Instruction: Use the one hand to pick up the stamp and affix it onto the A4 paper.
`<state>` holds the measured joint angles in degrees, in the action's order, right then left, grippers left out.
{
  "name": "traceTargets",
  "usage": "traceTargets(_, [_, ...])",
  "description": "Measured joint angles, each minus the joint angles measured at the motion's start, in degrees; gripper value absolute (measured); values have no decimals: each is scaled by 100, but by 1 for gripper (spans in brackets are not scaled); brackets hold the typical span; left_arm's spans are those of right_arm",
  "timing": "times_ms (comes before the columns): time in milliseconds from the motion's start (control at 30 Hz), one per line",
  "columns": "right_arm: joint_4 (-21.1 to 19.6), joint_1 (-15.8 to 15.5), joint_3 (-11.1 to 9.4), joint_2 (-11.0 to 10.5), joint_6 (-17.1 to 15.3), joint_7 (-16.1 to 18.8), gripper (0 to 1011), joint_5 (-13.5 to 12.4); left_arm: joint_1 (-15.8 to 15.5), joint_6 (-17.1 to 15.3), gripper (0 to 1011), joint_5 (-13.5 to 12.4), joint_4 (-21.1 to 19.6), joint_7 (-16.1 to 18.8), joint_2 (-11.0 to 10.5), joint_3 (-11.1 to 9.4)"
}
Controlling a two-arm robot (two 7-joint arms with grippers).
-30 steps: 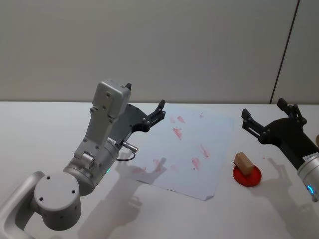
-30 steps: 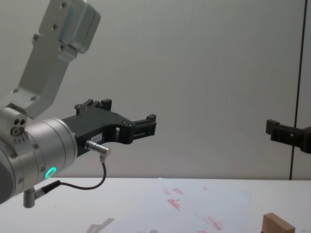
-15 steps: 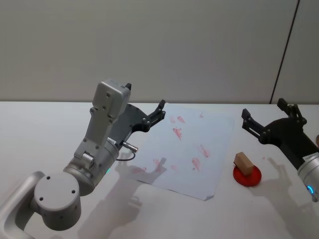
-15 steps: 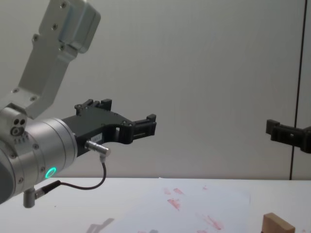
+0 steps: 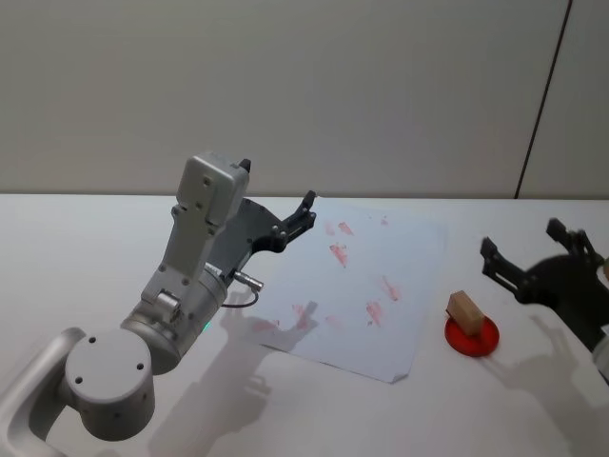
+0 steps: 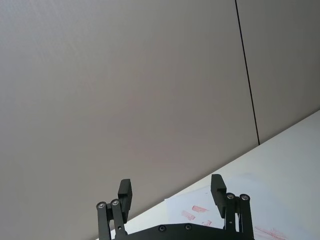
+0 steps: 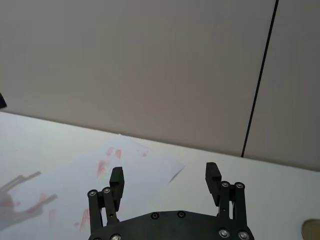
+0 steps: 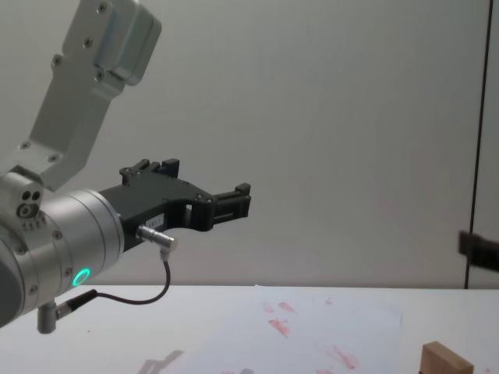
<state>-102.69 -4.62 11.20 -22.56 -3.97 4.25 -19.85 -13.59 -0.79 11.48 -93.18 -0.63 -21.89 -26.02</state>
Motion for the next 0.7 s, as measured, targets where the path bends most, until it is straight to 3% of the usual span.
traceTargets(300, [-84,-358,-167,-356,-402,135,1001,-286,0,0,1003,0,0,0,0,0])
traceTargets(700, [94,-323,-176,-492,-800,559,1001,-210,0,0,1003,0,0,0,0,0])
